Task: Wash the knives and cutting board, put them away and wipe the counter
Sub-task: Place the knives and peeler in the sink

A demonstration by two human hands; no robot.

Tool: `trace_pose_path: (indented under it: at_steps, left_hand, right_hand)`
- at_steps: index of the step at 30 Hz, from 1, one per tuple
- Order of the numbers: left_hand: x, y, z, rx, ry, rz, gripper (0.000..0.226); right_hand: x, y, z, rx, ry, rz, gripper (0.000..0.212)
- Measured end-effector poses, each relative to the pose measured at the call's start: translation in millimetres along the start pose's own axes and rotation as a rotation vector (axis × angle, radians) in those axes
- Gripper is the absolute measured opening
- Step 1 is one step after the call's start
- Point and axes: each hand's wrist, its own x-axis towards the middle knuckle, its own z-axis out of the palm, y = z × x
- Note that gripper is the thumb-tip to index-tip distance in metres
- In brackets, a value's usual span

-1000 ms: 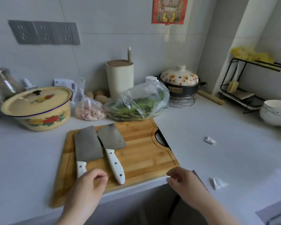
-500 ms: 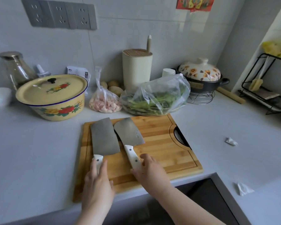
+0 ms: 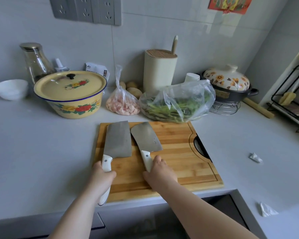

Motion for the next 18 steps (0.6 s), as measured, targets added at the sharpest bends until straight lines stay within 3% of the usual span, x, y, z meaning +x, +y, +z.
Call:
trace_pose_path:
  at_steps: [7, 11, 15, 18]
  left_hand:
    - [-11, 1, -9, -0.059, -0.055, 0.063, 0.033]
    - [-22, 0, -27, -0.006, -0.081, 0.14, 0.042]
    - [-33, 9, -39, 0.032, -0.122, 0.24, 0.05]
    - [-41, 22, -35, 0.035, -0.132, 0.332, 0.05]
  right_hand:
    - [4, 3, -11, 0.082, -0.1, 0.08, 0.052]
    - [-2, 13, -17, 0.321, -0.183, 0.069, 0.032]
    - [-26, 25, -31, 0.385, -0.106, 0.017, 0.013]
    - [-52, 38, -39, 0.397, 0.009, 0.042, 0.025]
